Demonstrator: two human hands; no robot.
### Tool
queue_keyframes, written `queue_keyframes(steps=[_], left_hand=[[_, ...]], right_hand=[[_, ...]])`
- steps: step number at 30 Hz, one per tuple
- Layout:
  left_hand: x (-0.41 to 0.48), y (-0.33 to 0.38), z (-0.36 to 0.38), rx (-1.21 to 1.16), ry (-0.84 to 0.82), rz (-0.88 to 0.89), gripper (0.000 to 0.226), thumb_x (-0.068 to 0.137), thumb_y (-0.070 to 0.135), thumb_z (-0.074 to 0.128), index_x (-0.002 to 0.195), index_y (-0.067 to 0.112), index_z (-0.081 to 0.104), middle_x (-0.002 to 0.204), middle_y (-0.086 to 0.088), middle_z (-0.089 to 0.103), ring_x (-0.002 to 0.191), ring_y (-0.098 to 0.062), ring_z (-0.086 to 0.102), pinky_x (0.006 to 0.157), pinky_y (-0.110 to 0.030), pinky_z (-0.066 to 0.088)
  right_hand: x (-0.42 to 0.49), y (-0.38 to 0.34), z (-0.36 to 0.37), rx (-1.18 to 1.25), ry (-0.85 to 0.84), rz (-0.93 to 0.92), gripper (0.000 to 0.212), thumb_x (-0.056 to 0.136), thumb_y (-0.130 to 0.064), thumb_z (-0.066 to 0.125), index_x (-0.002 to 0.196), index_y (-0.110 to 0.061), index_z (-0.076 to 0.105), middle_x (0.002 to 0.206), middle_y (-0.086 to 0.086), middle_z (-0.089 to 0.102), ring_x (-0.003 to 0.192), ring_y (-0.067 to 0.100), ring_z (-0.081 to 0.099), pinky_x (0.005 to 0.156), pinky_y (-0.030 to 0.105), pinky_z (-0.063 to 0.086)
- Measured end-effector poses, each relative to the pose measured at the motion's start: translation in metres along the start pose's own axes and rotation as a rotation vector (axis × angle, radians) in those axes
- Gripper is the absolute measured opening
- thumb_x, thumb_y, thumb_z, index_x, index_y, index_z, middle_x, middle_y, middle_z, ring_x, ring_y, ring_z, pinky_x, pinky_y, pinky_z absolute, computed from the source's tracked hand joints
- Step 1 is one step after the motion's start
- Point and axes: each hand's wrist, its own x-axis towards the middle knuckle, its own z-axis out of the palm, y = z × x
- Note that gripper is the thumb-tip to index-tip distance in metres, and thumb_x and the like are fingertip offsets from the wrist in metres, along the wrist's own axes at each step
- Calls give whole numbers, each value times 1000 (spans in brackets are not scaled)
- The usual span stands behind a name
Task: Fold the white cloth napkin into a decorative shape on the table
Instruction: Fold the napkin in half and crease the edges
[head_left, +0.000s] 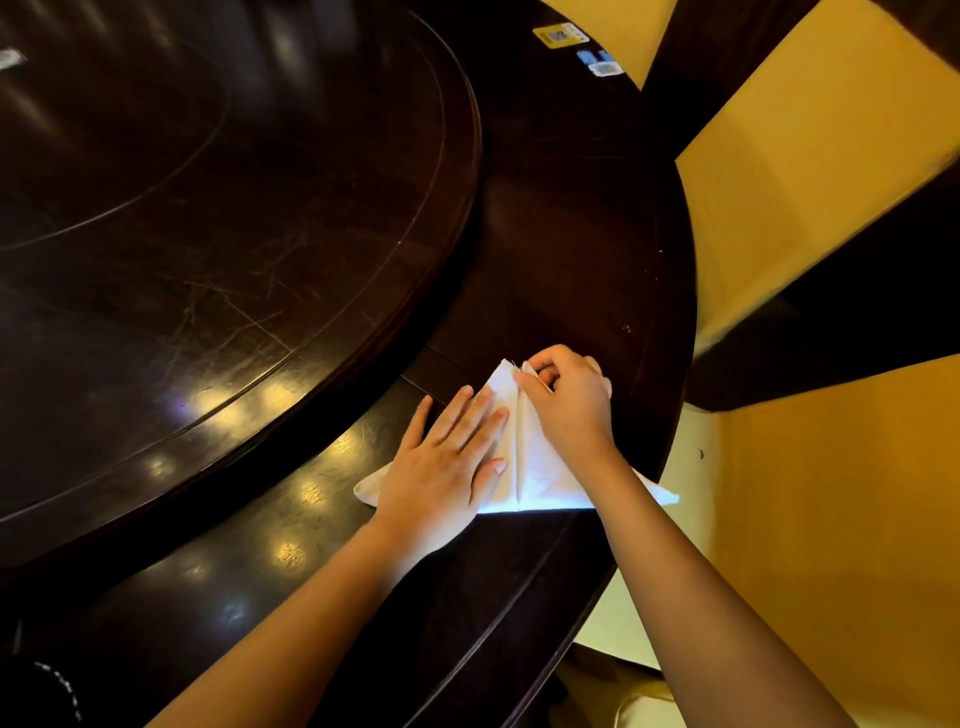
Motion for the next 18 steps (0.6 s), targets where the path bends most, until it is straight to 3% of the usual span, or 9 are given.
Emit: queue_keyframes(steps=[5,9,13,16,18], left_hand=[[-2,3,-7,-3,23,36,52,97,43,17,139,18,35,150,-3,33,142,-18,18,111,-47,18],[-9,3,-10,-7,36,273,46,96,36,26,139,22,35,149,2,29,141,-16,15,114,-42,13],[-14,3,-5,-13,-11,328,48,97,41,20,140,25,34,149,3,32,141,-16,21,112,-42,18],[-16,6,-4,31,-6,304,50,95,42,28,141,24,33,150,2,30,140,-18,23,109,-45,22],[-19,8,-4,36,-1,281,51,94,43,32,140,23,34,150,1,31,139,-20,26,108,-46,22]], right_hand=[[8,-1,10,-112,-45,-173,21,90,-31,55,97,-12,61,91,3,64,94,21,48,80,31,29],[9,12,18,-202,-85,-203,26,89,-38,52,102,-16,59,99,3,61,99,22,46,84,33,29],[20,9,1,76,-140,-66,25,91,-31,51,101,-12,62,95,9,65,99,26,55,85,33,38],[11,6,-26,-53,-27,-40,37,98,-26,34,124,-7,53,121,12,60,118,26,47,94,33,40],[-16,4,-35,-172,-69,-222,46,97,-30,27,134,-9,44,135,10,52,128,25,41,106,37,34]])
